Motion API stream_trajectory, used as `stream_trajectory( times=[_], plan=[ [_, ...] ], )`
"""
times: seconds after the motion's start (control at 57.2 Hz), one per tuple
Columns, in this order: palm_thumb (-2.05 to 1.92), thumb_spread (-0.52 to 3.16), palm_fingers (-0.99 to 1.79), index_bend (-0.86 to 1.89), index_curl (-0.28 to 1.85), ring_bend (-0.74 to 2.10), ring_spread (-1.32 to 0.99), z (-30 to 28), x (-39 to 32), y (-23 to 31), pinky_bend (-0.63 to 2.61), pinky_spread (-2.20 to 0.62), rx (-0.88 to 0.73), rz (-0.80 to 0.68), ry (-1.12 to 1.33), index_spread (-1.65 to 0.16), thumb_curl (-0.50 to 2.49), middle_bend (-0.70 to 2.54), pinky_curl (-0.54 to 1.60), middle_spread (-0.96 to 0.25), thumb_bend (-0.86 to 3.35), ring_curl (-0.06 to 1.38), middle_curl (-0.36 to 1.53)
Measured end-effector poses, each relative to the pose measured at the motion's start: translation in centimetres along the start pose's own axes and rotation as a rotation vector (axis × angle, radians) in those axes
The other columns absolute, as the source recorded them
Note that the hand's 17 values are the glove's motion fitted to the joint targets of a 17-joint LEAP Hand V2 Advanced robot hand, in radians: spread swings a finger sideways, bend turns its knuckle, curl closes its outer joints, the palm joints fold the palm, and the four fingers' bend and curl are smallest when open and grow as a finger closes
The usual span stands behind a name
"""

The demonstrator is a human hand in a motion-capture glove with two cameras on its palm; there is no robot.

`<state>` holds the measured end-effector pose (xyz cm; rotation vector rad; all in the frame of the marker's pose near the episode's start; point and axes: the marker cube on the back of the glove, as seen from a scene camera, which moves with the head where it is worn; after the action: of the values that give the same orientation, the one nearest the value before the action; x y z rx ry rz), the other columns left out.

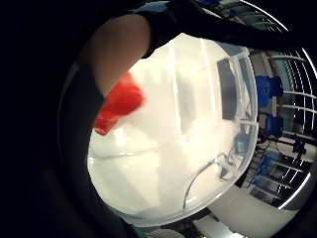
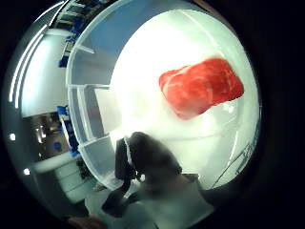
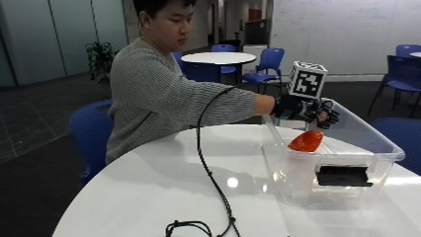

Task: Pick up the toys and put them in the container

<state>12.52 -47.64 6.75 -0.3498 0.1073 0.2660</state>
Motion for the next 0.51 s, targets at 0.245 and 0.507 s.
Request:
stream_trajectory(
  times=[0.245,0.507],
  plan=[
    [-0.12,1.13,-0.21,0.12,0.53,0.17,-0.14,-1.5,-1.6,4.8,0.74,0.06,0.068,-0.036,-0.074,-0.39,0.41,0.12,0.37,-0.18,-0.09,0.49,0.51],
    [-0.12,1.18,-0.13,0.16,0.45,0.17,-0.11,-3.9,4.8,21.5,0.66,0.07,0.264,-0.161,-0.302,-0.39,0.27,0.15,0.35,-0.17,-0.09,0.44,0.42]
  ],
)
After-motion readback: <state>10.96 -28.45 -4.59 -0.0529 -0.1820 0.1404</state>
